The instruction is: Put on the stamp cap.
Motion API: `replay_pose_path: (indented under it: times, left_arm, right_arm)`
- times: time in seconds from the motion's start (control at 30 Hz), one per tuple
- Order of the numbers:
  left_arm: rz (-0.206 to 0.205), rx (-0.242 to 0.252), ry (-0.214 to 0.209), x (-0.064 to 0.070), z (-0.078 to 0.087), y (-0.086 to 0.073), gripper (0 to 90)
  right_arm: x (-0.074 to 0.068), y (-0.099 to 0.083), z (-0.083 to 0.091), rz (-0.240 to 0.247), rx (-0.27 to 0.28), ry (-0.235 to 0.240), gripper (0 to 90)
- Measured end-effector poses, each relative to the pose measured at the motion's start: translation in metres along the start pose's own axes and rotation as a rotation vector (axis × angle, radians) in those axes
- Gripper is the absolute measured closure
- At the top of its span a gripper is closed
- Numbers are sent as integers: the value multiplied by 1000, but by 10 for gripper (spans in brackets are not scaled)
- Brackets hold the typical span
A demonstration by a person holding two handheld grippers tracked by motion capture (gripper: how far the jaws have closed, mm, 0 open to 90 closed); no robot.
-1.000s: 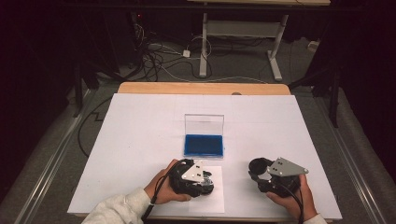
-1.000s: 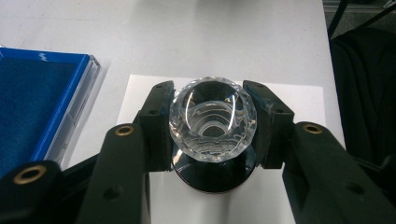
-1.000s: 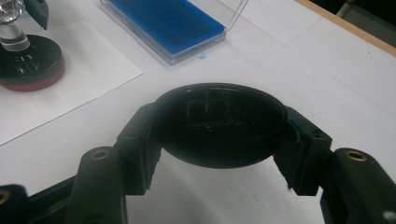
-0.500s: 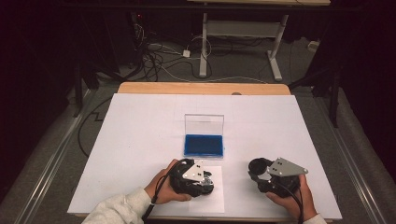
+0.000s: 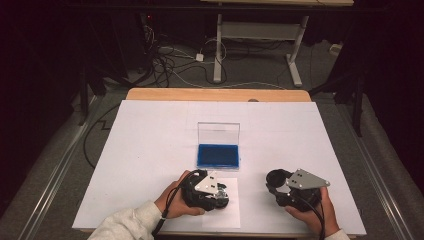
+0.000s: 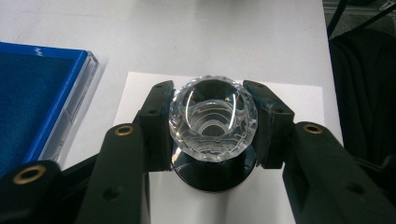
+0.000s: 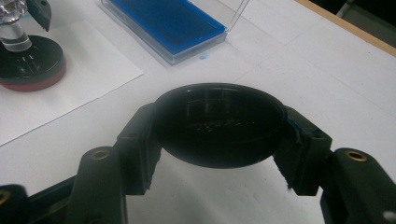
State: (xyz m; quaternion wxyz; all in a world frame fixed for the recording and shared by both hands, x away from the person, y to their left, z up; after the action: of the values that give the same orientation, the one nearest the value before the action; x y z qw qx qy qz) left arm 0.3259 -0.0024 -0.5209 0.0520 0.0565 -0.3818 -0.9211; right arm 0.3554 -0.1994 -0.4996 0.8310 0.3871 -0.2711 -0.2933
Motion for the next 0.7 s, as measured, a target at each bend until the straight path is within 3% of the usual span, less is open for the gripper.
replay_pose_path:
  times: [0.7]
  left_arm:
    - [-11,-25,15,1,0,1,545]
  right_arm:
    - [-1,0,-1,-2,-4,0,386]
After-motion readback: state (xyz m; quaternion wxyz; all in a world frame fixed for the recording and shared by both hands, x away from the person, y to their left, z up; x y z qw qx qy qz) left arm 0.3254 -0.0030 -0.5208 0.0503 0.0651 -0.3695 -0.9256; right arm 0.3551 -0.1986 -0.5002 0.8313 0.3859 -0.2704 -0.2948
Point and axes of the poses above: each handheld gripper's, and its own axes: z roughly backward along the jaws, y roughly out of its top, x roughly to its right, the point moved 10 cm from there along -z, roughly forward along the jaws, and after that the axes turned 2 degrees about x, right-handed, at the moved point
